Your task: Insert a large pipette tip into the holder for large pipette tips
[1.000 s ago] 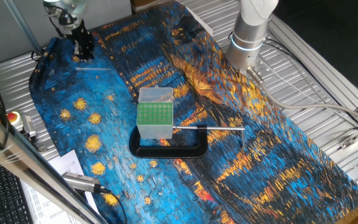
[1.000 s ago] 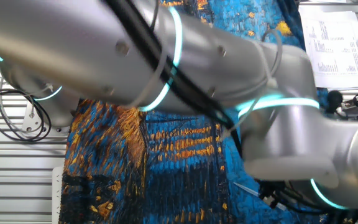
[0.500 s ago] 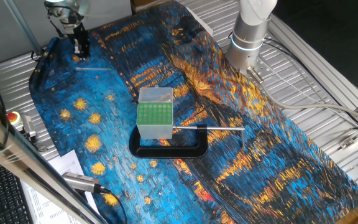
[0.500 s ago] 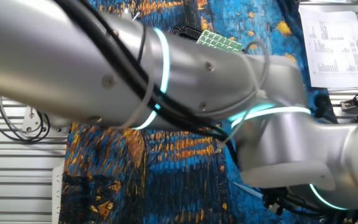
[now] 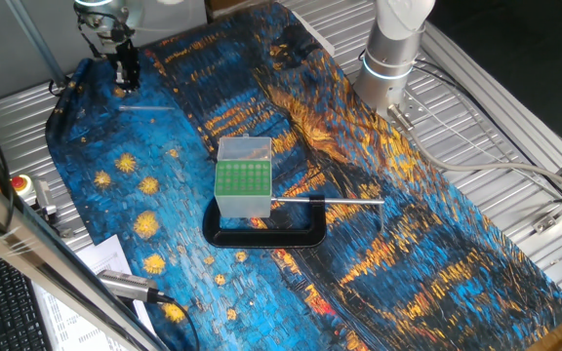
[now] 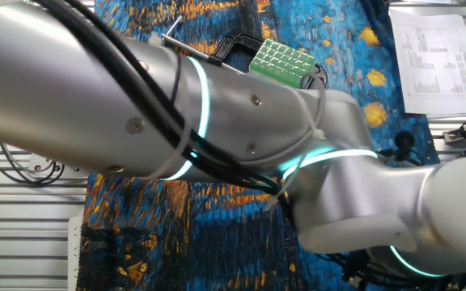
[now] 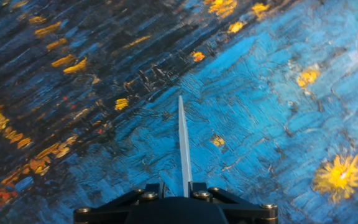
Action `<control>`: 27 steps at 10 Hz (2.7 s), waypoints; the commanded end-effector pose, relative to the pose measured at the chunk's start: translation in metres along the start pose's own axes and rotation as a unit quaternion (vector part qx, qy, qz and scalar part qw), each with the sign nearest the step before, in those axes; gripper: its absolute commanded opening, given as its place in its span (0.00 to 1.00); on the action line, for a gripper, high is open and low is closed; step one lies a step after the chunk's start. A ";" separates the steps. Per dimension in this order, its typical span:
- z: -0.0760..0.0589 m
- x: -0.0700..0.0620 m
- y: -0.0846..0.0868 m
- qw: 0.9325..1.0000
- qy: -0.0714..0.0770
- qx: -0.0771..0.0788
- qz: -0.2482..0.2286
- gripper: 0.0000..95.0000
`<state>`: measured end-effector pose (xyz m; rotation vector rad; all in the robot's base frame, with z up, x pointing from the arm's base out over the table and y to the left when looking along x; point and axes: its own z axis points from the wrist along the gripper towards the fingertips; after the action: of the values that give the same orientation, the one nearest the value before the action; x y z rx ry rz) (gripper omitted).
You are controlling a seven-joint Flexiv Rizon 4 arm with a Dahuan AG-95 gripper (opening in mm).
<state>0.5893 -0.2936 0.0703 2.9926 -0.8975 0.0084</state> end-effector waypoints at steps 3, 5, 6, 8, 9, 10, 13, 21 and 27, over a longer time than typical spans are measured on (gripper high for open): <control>0.000 0.002 0.000 0.999 -0.029 0.001 0.017 0.20; -0.003 0.010 -0.001 1.000 -0.015 0.004 0.002 0.20; -0.005 0.017 -0.005 1.000 -0.019 0.001 -0.006 0.20; -0.001 0.020 -0.007 1.000 -0.014 0.004 -0.008 0.20; 0.003 0.020 -0.006 1.000 -0.013 0.004 -0.011 0.20; 0.006 0.021 -0.006 1.000 -0.014 0.004 -0.013 0.20; 0.017 0.021 -0.006 1.000 -0.007 0.004 -0.012 0.20; 0.039 0.023 -0.009 1.000 0.011 0.007 -0.002 0.20; 0.040 0.024 -0.011 0.999 -0.027 0.005 0.023 0.20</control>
<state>0.6127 -0.2987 0.0312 2.9927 -0.9481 0.0428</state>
